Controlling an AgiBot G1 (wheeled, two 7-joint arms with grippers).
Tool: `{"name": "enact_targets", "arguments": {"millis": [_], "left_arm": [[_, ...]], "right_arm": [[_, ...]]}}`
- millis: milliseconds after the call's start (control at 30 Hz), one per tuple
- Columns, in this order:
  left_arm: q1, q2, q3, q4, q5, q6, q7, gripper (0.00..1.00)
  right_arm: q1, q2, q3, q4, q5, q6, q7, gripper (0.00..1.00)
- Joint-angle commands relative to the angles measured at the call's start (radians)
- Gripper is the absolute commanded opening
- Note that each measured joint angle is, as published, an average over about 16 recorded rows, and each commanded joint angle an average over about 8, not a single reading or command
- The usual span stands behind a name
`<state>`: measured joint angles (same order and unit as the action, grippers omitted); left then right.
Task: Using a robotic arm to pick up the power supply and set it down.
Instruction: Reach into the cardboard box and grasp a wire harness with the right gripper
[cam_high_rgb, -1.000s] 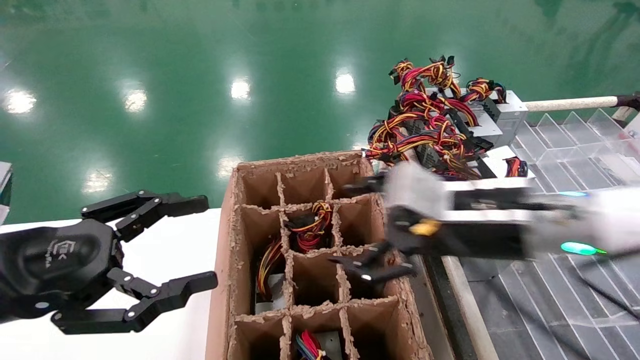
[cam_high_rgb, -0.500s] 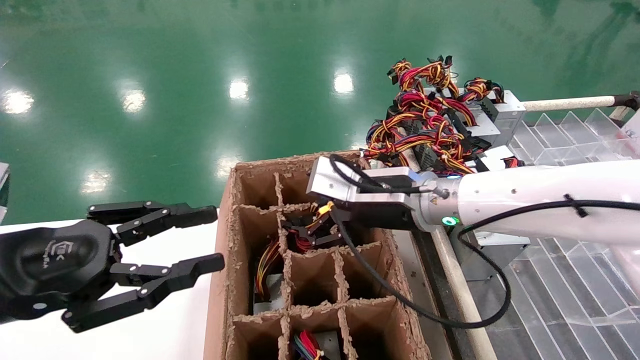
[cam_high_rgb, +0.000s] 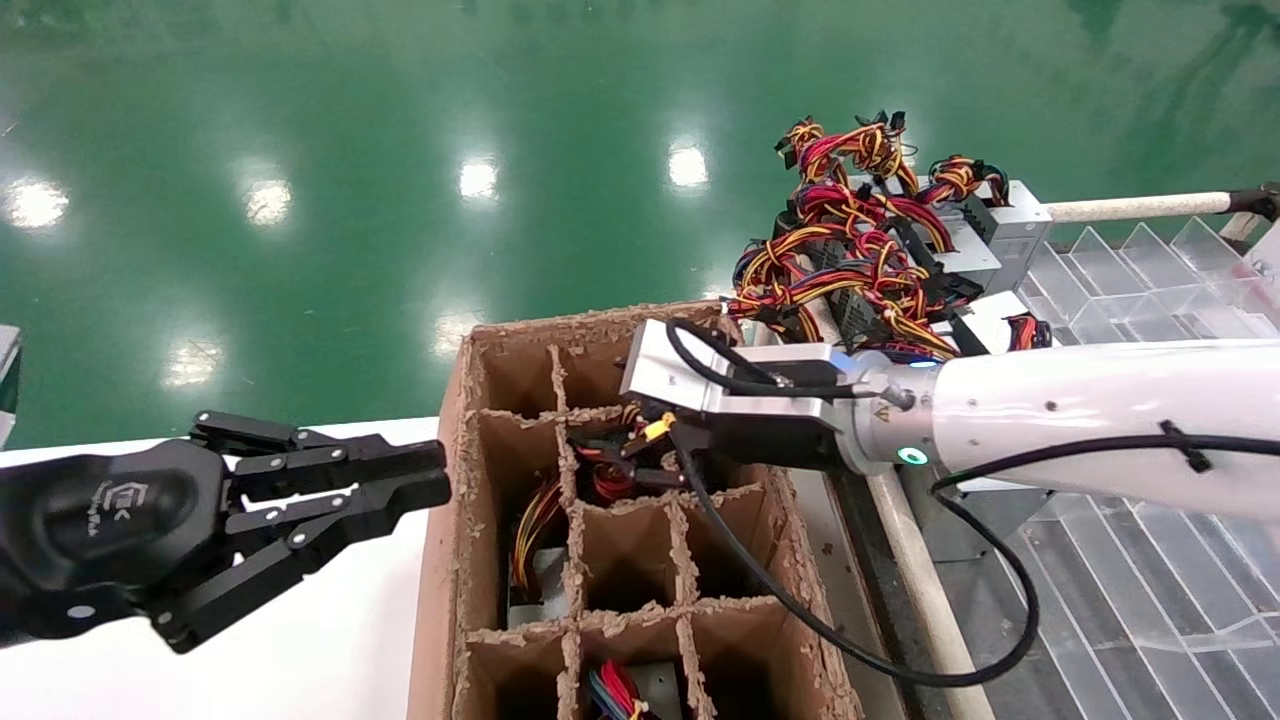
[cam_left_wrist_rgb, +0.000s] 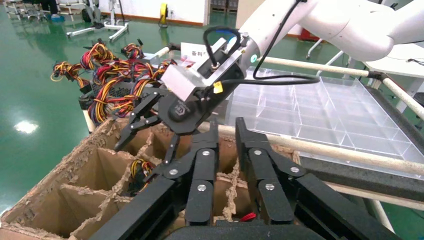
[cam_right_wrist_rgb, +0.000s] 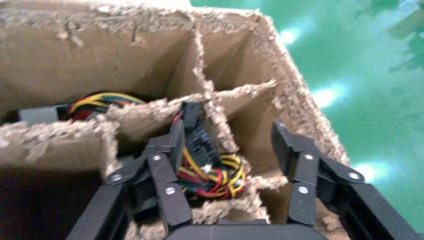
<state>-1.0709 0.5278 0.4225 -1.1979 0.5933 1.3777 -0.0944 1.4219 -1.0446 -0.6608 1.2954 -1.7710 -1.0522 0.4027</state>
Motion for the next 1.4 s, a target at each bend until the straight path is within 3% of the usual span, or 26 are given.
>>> {"name": "enact_targets", "arguments": {"millis": [33, 333, 767, 800, 1033, 1067, 1400], "left_arm": [[0.0, 0.0, 0.0, 0.0, 0.0, 0.0, 0.0, 0.0], [0.0, 0.0, 0.0, 0.0, 0.0, 0.0, 0.0, 0.0], [0.0, 0.0, 0.0, 0.0, 0.0, 0.0, 0.0, 0.0], [0.0, 0.0, 0.0, 0.0, 0.0, 0.0, 0.0, 0.0], [0.0, 0.0, 0.0, 0.0, 0.0, 0.0, 0.0, 0.0], [0.0, 0.0, 0.0, 0.0, 0.0, 0.0, 0.0, 0.0], [0.0, 0.0, 0.0, 0.0, 0.0, 0.0, 0.0, 0.0]], "right_arm": [[-0.003, 0.011, 0.001, 0.022, -0.002, -0.005, 0.016, 0.0], [-0.008, -0.008, -0.014, 0.009, -0.021, -0.006, 0.021, 0.0], [-0.007, -0.005, 0.004, 0.007, 0.056, -0.035, 0.008, 0.02], [-0.007, -0.007, 0.002, 0.005, 0.056, -0.037, 0.007, 0.1], [0.0, -0.018, -0.008, -0.01, 0.05, -0.047, 0.001, 0.95], [0.001, -0.019, -0.008, -0.011, 0.049, -0.047, 0.0, 1.0], [0.004, -0.014, -0.006, -0.009, 0.052, -0.052, 0.005, 1.0]]}}
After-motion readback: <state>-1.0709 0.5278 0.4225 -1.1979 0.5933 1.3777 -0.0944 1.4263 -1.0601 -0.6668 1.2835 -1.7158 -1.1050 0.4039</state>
